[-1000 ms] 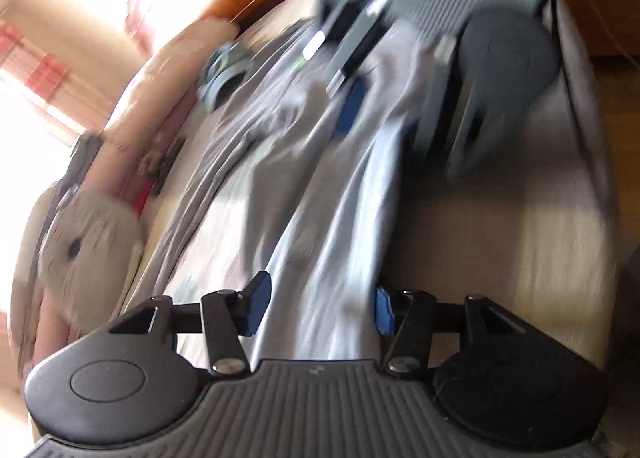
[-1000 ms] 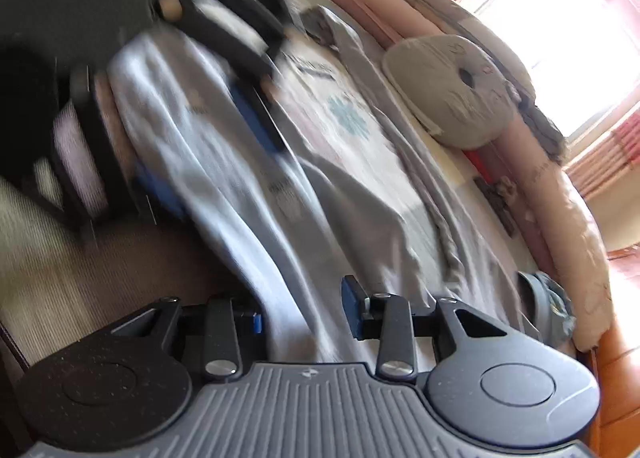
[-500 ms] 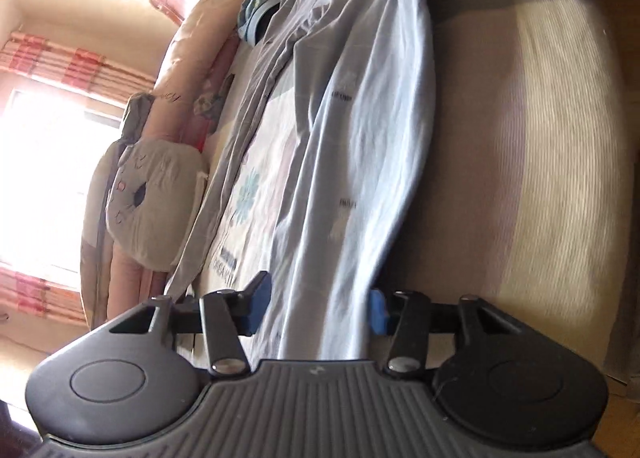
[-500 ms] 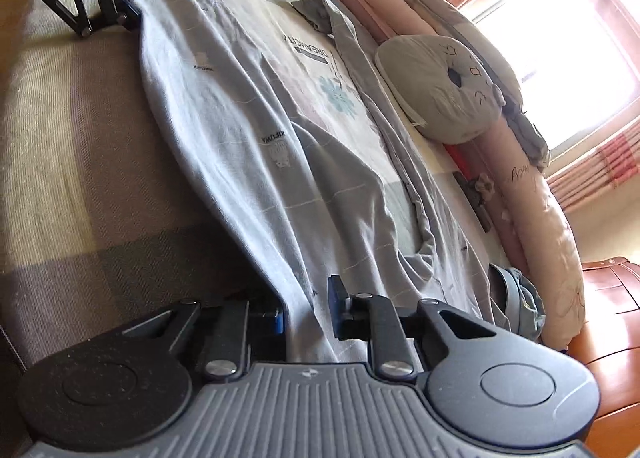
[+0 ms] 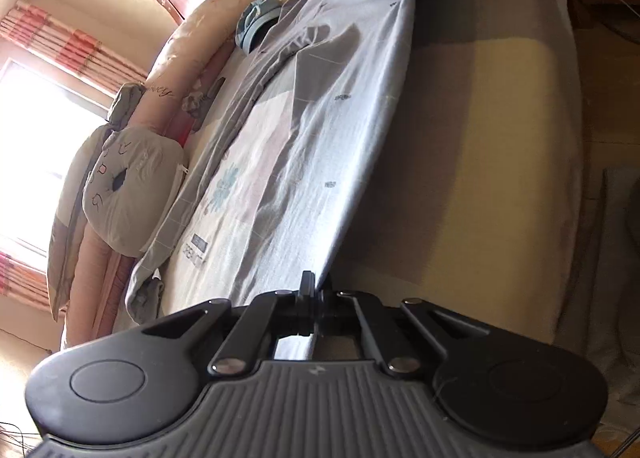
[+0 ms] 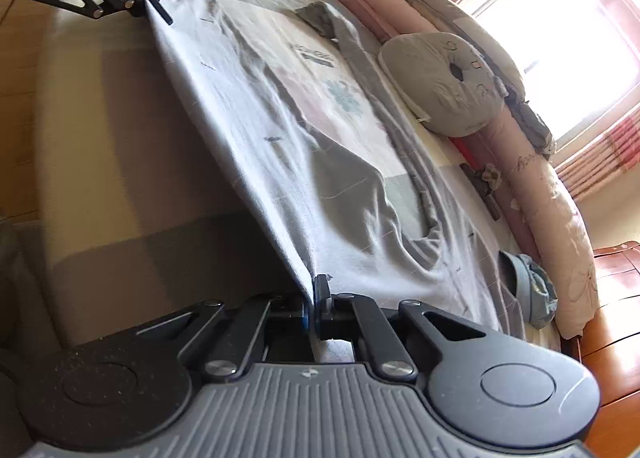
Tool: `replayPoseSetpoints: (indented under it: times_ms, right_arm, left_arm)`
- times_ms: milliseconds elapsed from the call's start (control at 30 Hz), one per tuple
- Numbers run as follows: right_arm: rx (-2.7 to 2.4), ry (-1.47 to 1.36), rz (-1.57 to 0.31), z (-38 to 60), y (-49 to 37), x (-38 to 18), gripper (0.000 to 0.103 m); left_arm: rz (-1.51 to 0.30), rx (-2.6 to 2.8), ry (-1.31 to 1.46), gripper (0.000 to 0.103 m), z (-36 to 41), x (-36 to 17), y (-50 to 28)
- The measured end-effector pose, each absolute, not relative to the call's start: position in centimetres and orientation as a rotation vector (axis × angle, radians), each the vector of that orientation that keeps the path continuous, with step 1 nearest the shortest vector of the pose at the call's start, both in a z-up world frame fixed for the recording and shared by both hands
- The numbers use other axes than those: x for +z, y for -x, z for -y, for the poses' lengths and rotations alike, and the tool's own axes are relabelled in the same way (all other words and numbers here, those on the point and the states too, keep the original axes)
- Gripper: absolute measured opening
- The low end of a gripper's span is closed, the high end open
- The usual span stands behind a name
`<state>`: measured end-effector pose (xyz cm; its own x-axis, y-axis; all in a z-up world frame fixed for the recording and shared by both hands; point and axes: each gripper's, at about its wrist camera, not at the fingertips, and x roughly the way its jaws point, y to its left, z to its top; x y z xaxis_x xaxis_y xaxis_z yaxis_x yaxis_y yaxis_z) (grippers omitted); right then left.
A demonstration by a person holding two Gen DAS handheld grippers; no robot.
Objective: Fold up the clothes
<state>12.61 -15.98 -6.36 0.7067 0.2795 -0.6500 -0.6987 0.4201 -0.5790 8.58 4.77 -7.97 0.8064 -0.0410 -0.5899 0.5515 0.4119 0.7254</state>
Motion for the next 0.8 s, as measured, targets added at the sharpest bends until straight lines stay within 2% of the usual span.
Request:
replayPoseSetpoints:
  times_ms: [133,167,233,267,400,467,533,567,600,800]
  right_arm:
    - [0.623,0.979,-0.509,15.8,-10.9,-7.4,0.006]
    - [0.607,0.98,-0.505,15.8,-10.5,-7.7,0.009]
    - [0.587,0.96,-0.505,16.0,-9.9,-7.6,0.01]
    - [0.582,0.944,-0.507,16.3,-9.6,-7.3,0.013]
    - [0.549,0.839,-0.526,18.3,-8.1,-6.0,0.033]
    - [0.534,0.761,-0.553,19.6,-7.5,-5.6,0.036]
    - [0.522,0.654,-0.582,20.8,-7.1,-5.1,0.039]
    - [0.518,0.591,-0.594,21.4,-7.0,-4.9,0.044]
    - [0.514,0.525,-0.602,22.0,-7.0,-4.7,0.05]
    - [0.529,0.201,-0.624,24.0,-7.4,-4.0,0.064]
  left_arm:
    - [-0.531,-0.394,-1.082,0.001,-4.8,-8.9,-6.9]
    - [-0.53,-0.391,-1.075,0.002,-4.8,-9.0,-6.5]
    - [-0.535,-0.382,-1.058,0.008,-5.0,-8.8,-5.8]
    - [-0.546,-0.385,-1.034,0.011,-5.4,-8.3,-5.4]
    - [-0.604,-0.348,-0.869,0.012,-8.0,-6.0,-4.1]
    - [-0.654,-0.298,-0.684,0.018,-10.7,-4.6,-4.1]
    - [-0.706,-0.214,-0.435,0.031,-14.4,-3.6,-5.1]
    - [-0.728,-0.169,-0.306,0.042,-16.3,-3.3,-5.6]
    - [-0.747,-0.122,-0.178,0.045,-18.3,-3.0,-6.0]
    - [-0.754,0.073,0.373,0.044,-26.9,-4.4,-7.0]
